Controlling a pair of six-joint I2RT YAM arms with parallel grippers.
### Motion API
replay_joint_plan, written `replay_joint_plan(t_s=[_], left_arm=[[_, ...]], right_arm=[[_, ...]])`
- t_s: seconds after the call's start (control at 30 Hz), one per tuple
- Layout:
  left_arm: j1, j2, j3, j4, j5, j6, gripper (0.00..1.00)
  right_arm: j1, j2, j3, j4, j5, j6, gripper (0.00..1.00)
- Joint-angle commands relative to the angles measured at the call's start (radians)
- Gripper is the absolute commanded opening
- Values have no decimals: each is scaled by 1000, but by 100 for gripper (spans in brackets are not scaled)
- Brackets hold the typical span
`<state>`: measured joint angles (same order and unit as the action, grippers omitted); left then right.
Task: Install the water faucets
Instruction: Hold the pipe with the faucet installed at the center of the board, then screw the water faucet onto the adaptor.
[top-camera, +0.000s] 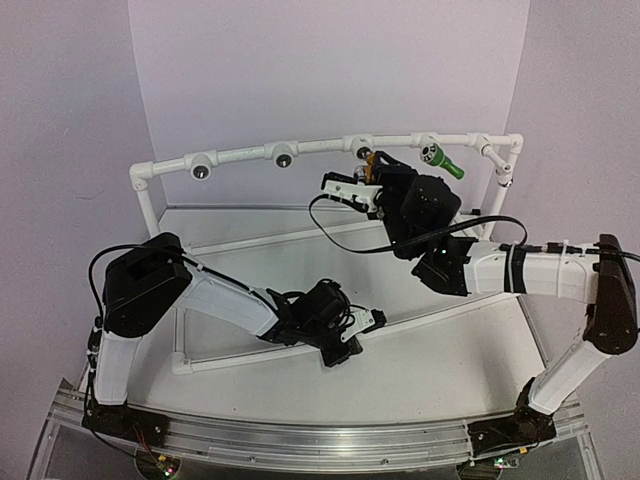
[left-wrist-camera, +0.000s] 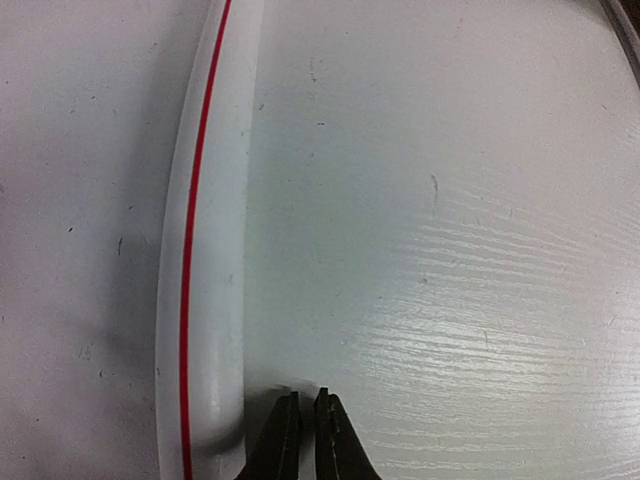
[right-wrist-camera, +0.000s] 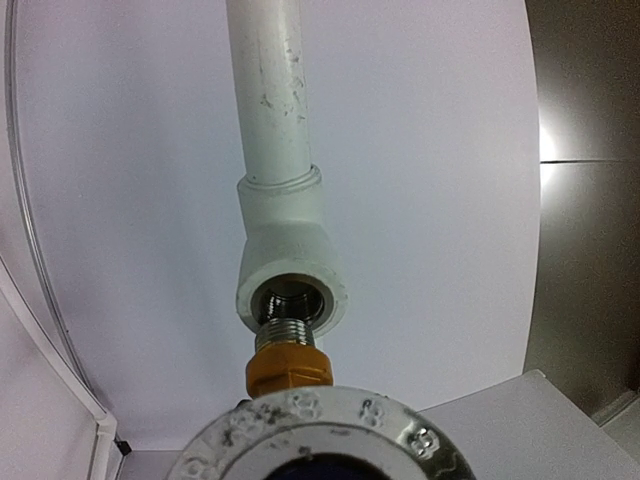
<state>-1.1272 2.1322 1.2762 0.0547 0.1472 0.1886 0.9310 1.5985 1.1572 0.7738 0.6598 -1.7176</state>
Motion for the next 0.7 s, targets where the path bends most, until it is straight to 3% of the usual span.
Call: replay_joint_plan(t_s=[0.0,0.47,0.67], left_arm=[[27,40,-3,-59,-51,12,4],[27,41,-7,-59,-17,24,0],[27,37,-10,-59,-27,27,0]], right_arm=[[0,24,69,53,-24,28,0],[-6,100,164,81,-21,1,0],[-35,84,131,61,-8,1,0]])
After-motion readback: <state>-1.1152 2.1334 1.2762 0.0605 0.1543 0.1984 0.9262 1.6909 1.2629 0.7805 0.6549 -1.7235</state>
